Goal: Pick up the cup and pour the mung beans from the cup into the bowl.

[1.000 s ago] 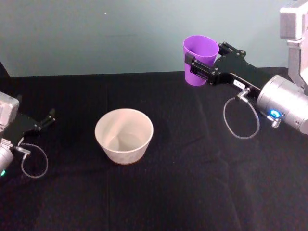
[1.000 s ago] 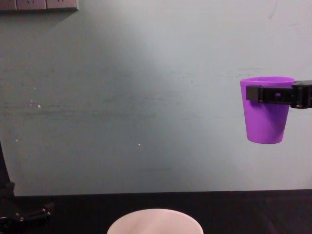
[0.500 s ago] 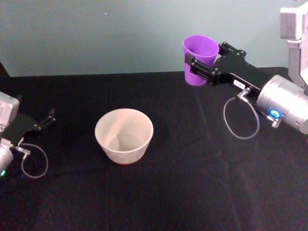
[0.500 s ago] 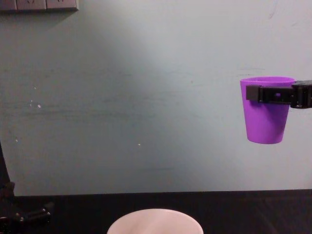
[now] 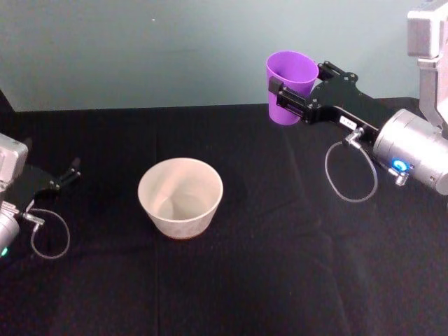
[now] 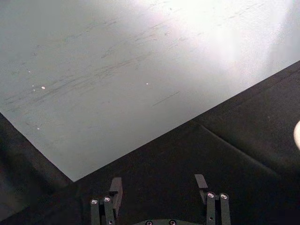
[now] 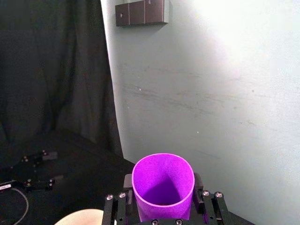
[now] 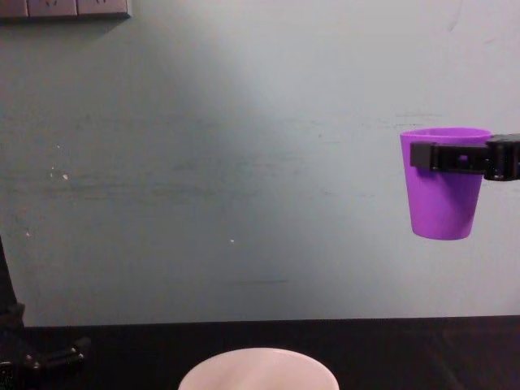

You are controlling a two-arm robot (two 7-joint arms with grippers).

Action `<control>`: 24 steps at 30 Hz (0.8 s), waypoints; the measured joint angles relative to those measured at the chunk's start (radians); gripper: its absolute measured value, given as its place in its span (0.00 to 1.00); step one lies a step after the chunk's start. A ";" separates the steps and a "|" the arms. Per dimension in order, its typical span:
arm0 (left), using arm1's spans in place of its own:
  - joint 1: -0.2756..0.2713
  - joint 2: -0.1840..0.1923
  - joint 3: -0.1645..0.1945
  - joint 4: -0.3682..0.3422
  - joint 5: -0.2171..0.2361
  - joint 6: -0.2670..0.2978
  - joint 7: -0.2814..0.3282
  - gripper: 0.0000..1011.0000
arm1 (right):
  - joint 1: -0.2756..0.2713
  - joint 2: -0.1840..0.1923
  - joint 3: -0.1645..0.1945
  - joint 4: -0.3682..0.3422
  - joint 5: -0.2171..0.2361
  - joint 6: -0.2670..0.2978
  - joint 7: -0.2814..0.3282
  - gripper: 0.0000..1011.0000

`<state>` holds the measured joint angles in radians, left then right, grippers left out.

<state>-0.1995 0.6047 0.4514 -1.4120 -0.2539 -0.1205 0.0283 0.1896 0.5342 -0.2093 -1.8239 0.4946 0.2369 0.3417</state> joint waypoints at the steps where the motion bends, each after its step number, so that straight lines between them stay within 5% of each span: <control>1: 0.000 0.000 0.000 0.000 0.000 0.000 0.000 0.99 | 0.000 0.000 0.000 0.000 0.000 0.000 0.000 0.72; 24: 0.000 0.000 0.000 0.000 0.000 0.000 0.000 0.99 | 0.000 0.000 0.000 0.000 0.000 0.000 0.000 0.72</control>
<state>-0.1995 0.6047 0.4514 -1.4120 -0.2539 -0.1205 0.0283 0.1896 0.5342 -0.2093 -1.8239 0.4946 0.2370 0.3417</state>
